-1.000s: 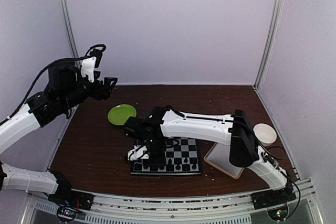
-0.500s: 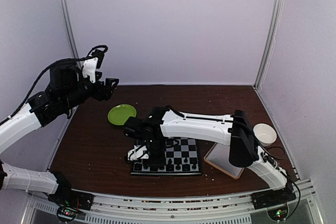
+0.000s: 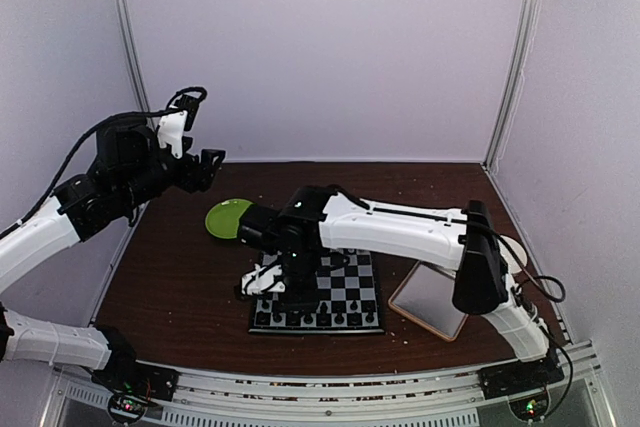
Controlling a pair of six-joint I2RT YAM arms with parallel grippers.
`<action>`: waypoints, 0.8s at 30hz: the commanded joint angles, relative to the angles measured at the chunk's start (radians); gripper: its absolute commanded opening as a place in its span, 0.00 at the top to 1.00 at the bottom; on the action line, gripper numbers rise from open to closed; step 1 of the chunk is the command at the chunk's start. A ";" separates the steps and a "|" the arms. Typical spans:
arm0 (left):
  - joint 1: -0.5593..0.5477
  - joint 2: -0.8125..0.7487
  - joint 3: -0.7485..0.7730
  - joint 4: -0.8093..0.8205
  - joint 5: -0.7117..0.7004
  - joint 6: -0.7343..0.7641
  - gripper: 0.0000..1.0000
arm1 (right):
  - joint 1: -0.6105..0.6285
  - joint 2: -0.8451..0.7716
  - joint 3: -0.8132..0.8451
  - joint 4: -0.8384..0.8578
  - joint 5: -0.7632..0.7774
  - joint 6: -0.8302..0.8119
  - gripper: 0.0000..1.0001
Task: Set up the chess pieces on the board
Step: Pick up the bishop at c8.
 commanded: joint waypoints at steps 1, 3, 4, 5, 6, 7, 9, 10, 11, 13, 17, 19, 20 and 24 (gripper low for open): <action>0.007 0.012 -0.025 0.063 -0.042 0.035 0.22 | 0.002 -0.183 -0.029 -0.027 -0.025 -0.023 0.56; 0.007 0.025 -0.029 0.069 -0.044 0.035 0.22 | -0.007 -0.241 -0.053 -0.034 -0.021 -0.029 0.55; 0.007 0.034 -0.030 0.070 -0.049 0.034 0.22 | -0.015 -0.271 -0.069 -0.038 -0.016 -0.031 0.55; 0.008 0.044 -0.028 0.065 -0.058 0.026 0.21 | -0.031 -0.303 -0.088 -0.041 -0.014 -0.033 0.55; 0.008 0.050 -0.021 0.054 -0.070 0.018 0.21 | -0.051 -0.340 -0.109 -0.038 -0.012 -0.034 0.54; 0.008 0.058 -0.010 0.037 -0.075 0.014 0.21 | -0.076 -0.376 -0.135 -0.034 -0.012 -0.034 0.54; 0.008 0.067 0.019 0.001 -0.083 0.008 0.21 | -0.137 -0.462 -0.196 -0.009 -0.024 -0.038 0.54; 0.008 0.070 0.035 -0.020 -0.090 0.008 0.21 | -0.177 -0.506 -0.237 0.016 -0.034 -0.036 0.54; 0.008 0.070 0.048 -0.039 -0.093 0.012 0.21 | -0.218 -0.555 -0.287 0.046 -0.044 -0.030 0.54; 0.009 0.067 0.062 -0.073 -0.109 0.027 0.20 | -0.304 -0.641 -0.394 0.109 -0.058 -0.022 0.53; 0.026 0.050 0.072 -0.128 -0.141 0.057 0.18 | -0.490 -0.816 -0.597 0.284 -0.078 0.019 0.52; 0.042 0.035 0.068 -0.140 -0.144 0.059 0.16 | -0.582 -0.915 -0.690 0.365 -0.092 0.053 0.52; 0.052 0.027 0.065 -0.144 -0.147 0.059 0.15 | -0.642 -0.952 -0.731 0.398 -0.104 0.068 0.52; 0.087 -0.010 0.033 -0.122 -0.154 0.059 0.13 | -0.809 -1.121 -0.907 0.566 -0.153 0.139 0.50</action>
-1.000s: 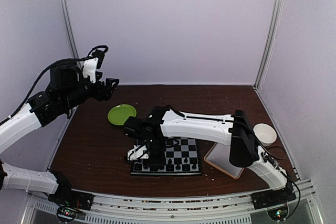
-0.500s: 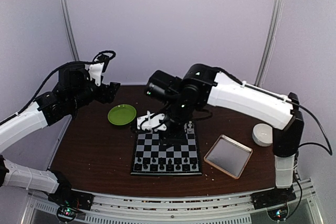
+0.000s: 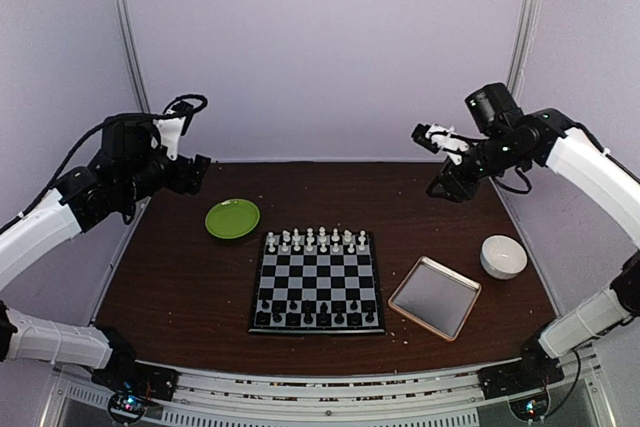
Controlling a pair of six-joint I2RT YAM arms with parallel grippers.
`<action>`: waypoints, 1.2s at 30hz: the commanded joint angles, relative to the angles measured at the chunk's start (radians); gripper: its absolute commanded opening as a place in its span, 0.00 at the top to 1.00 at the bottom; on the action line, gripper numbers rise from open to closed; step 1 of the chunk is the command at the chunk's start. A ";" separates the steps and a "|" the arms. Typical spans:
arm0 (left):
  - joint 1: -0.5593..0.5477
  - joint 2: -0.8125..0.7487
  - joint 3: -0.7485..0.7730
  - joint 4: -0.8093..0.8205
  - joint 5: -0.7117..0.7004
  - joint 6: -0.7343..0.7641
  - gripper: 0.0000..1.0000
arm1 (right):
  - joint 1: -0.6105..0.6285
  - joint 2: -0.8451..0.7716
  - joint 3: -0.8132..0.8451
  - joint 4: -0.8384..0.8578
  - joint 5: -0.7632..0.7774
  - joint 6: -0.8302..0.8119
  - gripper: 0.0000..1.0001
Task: Set up the chess pieces on the board
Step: Pick up the bishop at c8.
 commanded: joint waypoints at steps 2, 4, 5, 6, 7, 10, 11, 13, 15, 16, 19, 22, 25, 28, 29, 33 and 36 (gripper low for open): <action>0.041 -0.068 -0.037 0.044 -0.038 0.013 0.12 | -0.182 -0.224 -0.217 0.312 -0.069 0.122 0.43; 0.046 -0.098 -0.078 0.083 -0.057 0.010 0.10 | -0.245 -0.300 -0.320 0.421 -0.069 0.163 0.31; 0.048 -0.110 -0.100 0.102 -0.065 0.009 0.09 | -0.274 -0.335 -0.366 0.472 -0.064 0.185 0.22; 0.051 -0.121 -0.121 0.120 -0.070 0.008 0.09 | -0.299 -0.364 -0.410 0.516 -0.067 0.205 0.07; 0.055 -0.131 -0.139 0.134 -0.072 0.005 0.08 | -0.325 -0.393 -0.451 0.557 -0.070 0.225 0.00; 0.062 -0.151 -0.185 0.157 -0.077 0.001 0.08 | -0.395 -0.466 -0.543 0.633 -0.093 0.286 0.00; 0.061 -0.156 -0.193 0.159 -0.080 0.002 0.08 | -0.413 -0.488 -0.563 0.651 -0.102 0.312 0.01; 0.061 -0.164 -0.204 0.157 -0.068 0.001 0.08 | -0.435 -0.533 -0.604 0.697 -0.120 0.339 0.00; 0.062 -0.173 -0.208 0.148 -0.033 0.008 0.08 | -0.442 -0.572 -0.639 0.724 -0.159 0.334 0.00; 0.061 -0.179 -0.208 0.142 -0.025 0.004 0.08 | -0.444 -0.576 -0.649 0.723 -0.172 0.333 0.01; 0.062 -0.188 -0.211 0.131 -0.017 0.000 0.09 | -0.459 -0.571 -0.676 0.736 -0.198 0.343 0.00; 0.061 -0.186 -0.189 0.087 0.051 0.008 0.16 | -0.462 -0.537 -0.666 0.696 -0.362 0.306 0.05; 0.061 -0.187 -0.160 0.017 0.211 0.017 0.26 | -0.454 -0.502 -0.636 0.647 -0.469 0.257 0.13; 0.059 -0.168 -0.161 -0.025 0.463 0.042 0.38 | -0.395 -0.444 -0.570 0.529 -0.477 0.135 0.21; 0.049 -0.157 -0.162 -0.029 0.537 0.043 0.41 | -0.359 -0.420 -0.548 0.477 -0.483 0.087 0.25; -0.104 -0.104 -0.129 -0.059 0.566 0.067 0.47 | -0.148 -0.309 -0.489 0.272 -0.427 -0.120 0.44; -0.204 -0.026 -0.084 -0.125 0.563 0.096 0.52 | 0.016 -0.250 -0.486 0.241 -0.312 -0.203 0.49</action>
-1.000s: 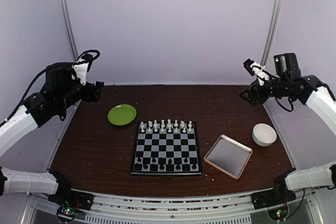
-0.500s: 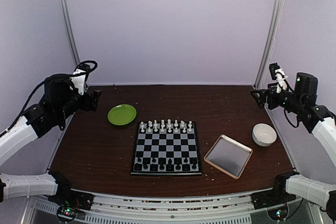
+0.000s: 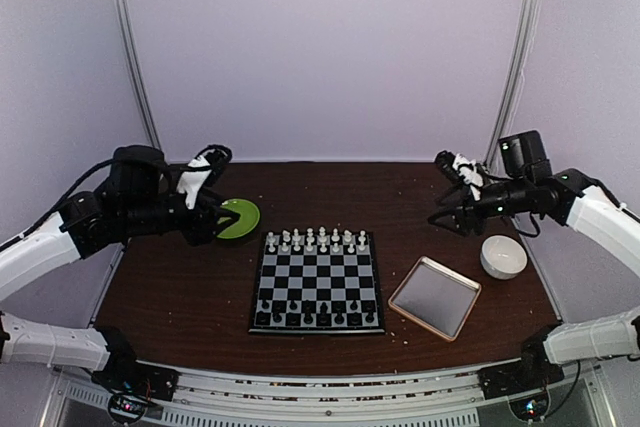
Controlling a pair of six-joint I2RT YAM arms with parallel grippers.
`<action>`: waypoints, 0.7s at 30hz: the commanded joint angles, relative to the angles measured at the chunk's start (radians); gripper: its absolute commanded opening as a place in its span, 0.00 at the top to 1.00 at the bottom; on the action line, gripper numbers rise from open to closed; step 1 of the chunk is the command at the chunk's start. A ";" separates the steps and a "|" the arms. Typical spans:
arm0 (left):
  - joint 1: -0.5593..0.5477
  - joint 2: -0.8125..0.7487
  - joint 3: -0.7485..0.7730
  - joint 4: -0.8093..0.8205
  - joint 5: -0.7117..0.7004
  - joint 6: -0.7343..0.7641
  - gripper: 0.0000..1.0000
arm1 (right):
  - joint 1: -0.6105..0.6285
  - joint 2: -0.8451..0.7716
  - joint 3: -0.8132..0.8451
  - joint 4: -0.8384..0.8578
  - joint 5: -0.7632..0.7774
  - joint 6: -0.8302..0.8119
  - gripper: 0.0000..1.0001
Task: Set up the chess pieces on the board
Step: Pick up the bishop at c8.
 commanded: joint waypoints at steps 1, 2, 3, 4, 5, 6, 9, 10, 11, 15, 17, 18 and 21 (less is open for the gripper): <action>-0.128 0.093 0.071 -0.073 0.112 0.059 0.54 | 0.205 0.072 0.011 -0.159 0.105 -0.203 0.50; -0.147 0.117 0.066 -0.080 0.125 0.070 0.55 | 0.238 0.084 0.005 -0.148 0.114 -0.209 0.50; -0.165 0.142 0.057 -0.083 0.134 0.076 0.55 | 0.266 0.092 -0.005 -0.134 0.124 -0.213 0.50; -0.180 0.170 0.051 -0.087 0.140 0.086 0.55 | 0.294 0.103 -0.013 -0.124 0.128 -0.218 0.50; -0.196 0.196 0.049 -0.092 0.148 0.096 0.56 | 0.317 0.112 -0.020 -0.114 0.130 -0.221 0.50; -0.214 0.222 0.048 -0.097 0.153 0.110 0.56 | 0.337 0.124 -0.028 -0.100 0.128 -0.222 0.51; -0.275 0.292 0.061 -0.105 0.127 0.153 0.57 | 0.389 0.169 -0.037 -0.075 0.121 -0.219 0.51; -0.290 0.311 0.068 -0.112 0.118 0.163 0.57 | 0.409 0.193 -0.033 -0.071 0.127 -0.219 0.52; -0.298 0.331 0.077 -0.116 0.121 0.167 0.58 | 0.433 0.211 -0.028 -0.069 0.142 -0.219 0.52; -0.300 0.345 0.051 -0.075 0.142 0.147 0.60 | 0.518 0.295 0.017 -0.065 0.215 -0.213 0.54; -0.300 0.320 0.008 -0.013 0.136 0.121 0.58 | 0.551 0.356 0.071 -0.095 0.249 -0.206 0.57; -0.300 0.307 -0.013 0.017 0.130 0.106 0.57 | 0.566 0.384 0.099 -0.111 0.270 -0.202 0.58; -0.299 0.260 -0.074 0.083 0.110 0.063 0.54 | 0.603 0.473 0.179 -0.148 0.287 -0.184 0.59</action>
